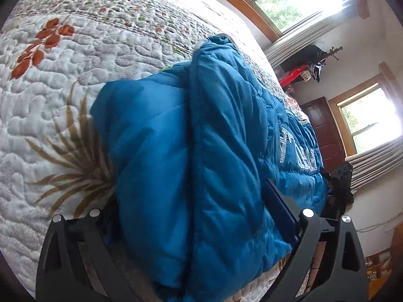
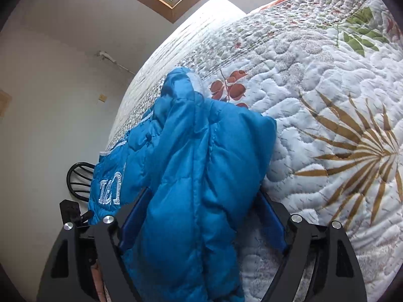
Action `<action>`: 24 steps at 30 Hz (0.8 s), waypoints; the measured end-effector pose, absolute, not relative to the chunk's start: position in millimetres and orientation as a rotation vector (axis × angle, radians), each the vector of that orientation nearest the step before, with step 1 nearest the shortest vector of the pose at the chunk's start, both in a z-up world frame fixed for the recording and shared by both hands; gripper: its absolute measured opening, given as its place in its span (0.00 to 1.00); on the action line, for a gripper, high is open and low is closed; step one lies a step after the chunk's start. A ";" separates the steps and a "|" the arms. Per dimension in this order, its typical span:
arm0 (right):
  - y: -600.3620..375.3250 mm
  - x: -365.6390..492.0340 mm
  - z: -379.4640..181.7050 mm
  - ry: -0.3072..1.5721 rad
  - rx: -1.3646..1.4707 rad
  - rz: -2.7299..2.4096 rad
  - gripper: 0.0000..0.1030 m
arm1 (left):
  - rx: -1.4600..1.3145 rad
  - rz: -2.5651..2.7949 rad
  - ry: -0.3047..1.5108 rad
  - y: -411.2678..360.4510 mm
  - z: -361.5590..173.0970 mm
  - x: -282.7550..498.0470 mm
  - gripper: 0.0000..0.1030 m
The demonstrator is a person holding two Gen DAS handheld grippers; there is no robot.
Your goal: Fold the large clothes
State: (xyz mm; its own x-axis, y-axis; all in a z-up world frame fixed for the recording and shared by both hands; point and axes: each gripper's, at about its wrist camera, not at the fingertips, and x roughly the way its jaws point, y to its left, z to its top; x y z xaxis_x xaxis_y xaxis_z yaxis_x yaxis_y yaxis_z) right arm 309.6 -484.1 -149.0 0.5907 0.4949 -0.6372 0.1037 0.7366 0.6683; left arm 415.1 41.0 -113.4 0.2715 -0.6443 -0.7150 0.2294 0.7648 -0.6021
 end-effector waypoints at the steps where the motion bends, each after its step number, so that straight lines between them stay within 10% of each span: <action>1: -481.7 312.9 -149.4 0.939 0.723 0.250 0.69 | -0.399 -0.598 1.155 34.0 -112.4 415.1 0.81; 8: -461.4 305.4 -125.9 0.888 0.696 0.280 0.21 | -0.397 -0.553 1.093 23.4 -88.8 407.2 0.32; 24: -369.6 165.8 -27.3 0.713 0.543 0.499 0.15 | -0.408 -0.643 0.858 116.5 19.5 255.4 0.25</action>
State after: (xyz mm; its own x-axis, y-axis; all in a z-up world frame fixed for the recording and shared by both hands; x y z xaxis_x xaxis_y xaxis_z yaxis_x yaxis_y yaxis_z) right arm 165.8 -369.6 -27.3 0.6534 0.5930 -0.4705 -0.2384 0.7512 0.6156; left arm 255.4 116.5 19.5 0.4858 -0.6675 -0.5643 0.3546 0.7406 -0.5708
